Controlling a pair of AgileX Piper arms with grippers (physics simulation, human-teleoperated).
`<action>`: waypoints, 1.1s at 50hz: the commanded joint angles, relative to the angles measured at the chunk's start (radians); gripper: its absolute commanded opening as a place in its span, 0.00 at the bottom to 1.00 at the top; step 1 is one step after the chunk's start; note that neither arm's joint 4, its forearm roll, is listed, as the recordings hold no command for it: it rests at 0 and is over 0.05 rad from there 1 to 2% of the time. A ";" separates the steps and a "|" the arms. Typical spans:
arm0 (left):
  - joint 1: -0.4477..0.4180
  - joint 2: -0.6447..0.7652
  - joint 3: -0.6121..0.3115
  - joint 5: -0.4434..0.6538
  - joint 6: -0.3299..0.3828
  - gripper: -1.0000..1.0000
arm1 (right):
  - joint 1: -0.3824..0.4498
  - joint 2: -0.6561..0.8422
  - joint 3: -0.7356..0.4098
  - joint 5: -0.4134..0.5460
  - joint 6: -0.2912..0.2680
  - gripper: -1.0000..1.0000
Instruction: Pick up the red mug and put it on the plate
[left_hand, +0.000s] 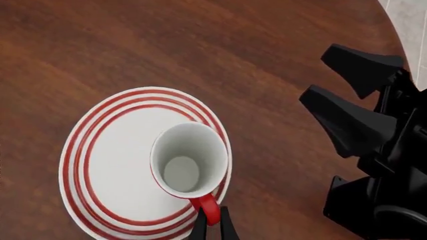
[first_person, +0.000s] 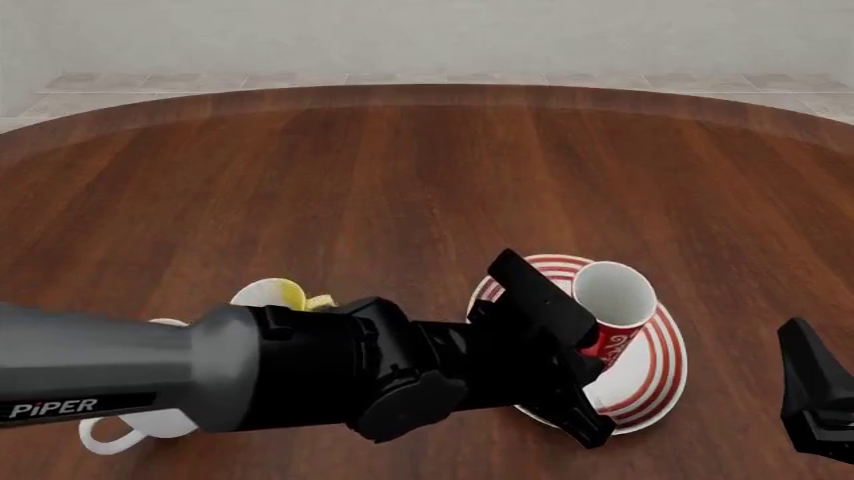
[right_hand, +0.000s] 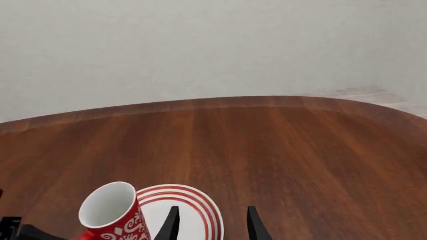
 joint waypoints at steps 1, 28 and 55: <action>0.003 0.011 -0.011 -0.005 0.006 0.00 | 0.001 -0.001 0.000 0.000 -0.001 1.00; 0.026 0.021 -0.010 -0.013 0.008 0.00 | 0.001 0.002 0.000 0.000 0.004 1.00; 0.037 0.055 -0.035 -0.023 -0.002 0.00 | -0.001 0.003 0.000 -0.001 0.004 1.00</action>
